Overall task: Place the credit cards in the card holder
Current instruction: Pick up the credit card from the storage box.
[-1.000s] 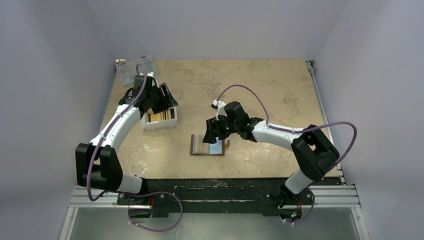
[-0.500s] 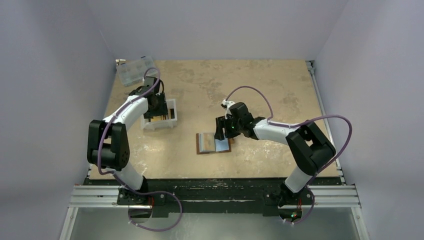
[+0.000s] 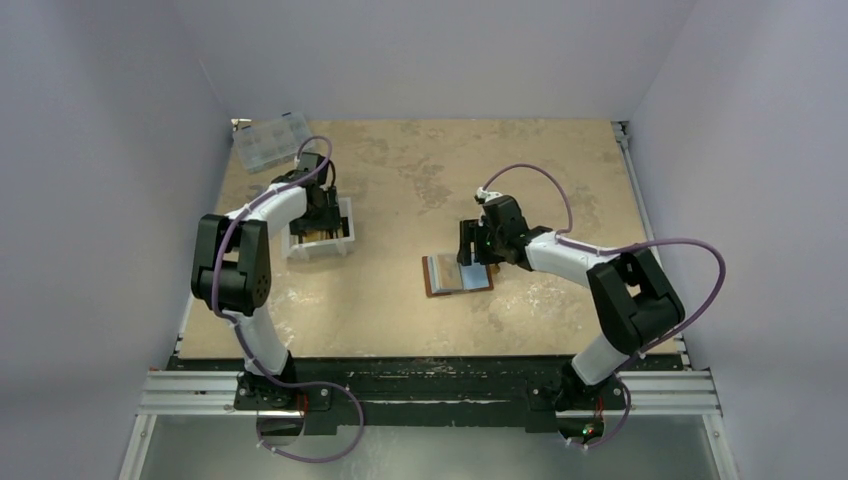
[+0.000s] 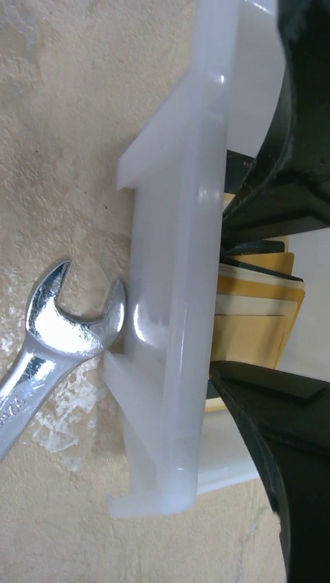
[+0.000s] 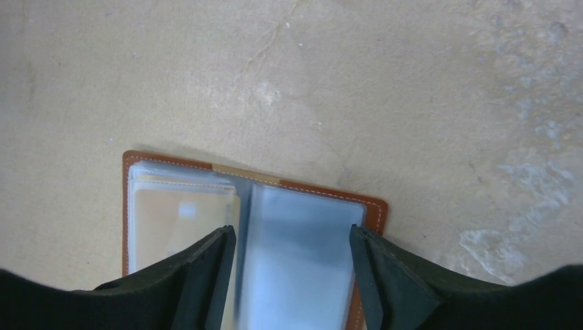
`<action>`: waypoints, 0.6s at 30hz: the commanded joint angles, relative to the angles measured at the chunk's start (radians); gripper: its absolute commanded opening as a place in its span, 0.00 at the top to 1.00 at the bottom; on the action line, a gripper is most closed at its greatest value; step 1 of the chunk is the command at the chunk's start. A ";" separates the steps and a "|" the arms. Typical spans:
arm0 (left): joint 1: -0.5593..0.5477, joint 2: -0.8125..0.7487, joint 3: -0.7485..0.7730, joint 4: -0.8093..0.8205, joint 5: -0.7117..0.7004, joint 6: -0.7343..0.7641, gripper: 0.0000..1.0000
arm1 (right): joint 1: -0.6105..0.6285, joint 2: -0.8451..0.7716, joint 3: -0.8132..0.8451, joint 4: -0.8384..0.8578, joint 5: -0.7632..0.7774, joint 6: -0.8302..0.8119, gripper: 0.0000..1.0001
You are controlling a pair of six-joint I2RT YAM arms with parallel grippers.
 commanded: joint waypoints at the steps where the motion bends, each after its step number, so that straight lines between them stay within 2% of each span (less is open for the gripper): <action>1: 0.003 0.073 -0.013 0.017 -0.012 -0.003 0.41 | -0.013 -0.078 0.030 -0.089 0.050 -0.046 0.29; 5: 0.003 0.033 -0.020 0.023 0.002 -0.003 0.68 | -0.013 -0.102 0.095 -0.122 0.040 -0.066 0.29; 13: 0.003 -0.082 -0.016 0.020 -0.001 0.012 0.99 | -0.012 -0.089 0.185 -0.133 0.020 -0.072 0.30; 18: 0.005 -0.135 -0.005 0.014 -0.017 0.022 1.00 | -0.011 -0.067 0.239 -0.125 -0.026 -0.053 0.31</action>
